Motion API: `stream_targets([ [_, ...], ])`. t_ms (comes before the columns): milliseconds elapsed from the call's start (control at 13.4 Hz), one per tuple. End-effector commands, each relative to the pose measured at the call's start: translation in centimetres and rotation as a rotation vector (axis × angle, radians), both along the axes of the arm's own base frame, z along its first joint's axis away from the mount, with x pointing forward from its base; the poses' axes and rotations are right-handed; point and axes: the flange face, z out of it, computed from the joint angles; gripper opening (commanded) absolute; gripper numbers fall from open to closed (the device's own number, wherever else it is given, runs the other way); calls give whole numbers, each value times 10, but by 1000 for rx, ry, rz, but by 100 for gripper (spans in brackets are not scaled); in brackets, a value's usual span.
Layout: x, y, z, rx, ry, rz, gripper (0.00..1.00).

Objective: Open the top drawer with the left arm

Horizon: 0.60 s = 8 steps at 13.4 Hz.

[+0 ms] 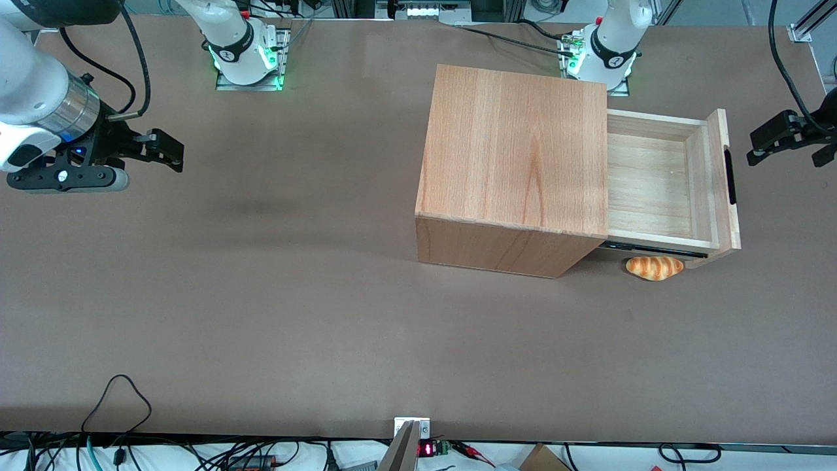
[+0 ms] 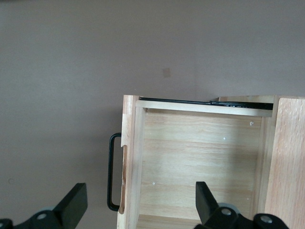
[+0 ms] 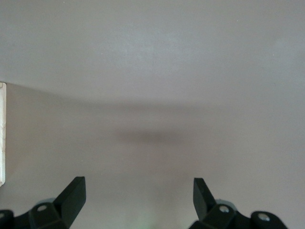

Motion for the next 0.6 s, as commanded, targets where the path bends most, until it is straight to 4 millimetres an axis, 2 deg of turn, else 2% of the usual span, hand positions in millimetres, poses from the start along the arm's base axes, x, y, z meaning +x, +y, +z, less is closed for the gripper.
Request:
stream_targets([
  [0, -28, -3, -1, 28, -37, 9, 100],
  [298, -41, 0, -3, 11, -37, 20, 100],
  [522, -40, 9, 0, -33, -41, 50, 100],
])
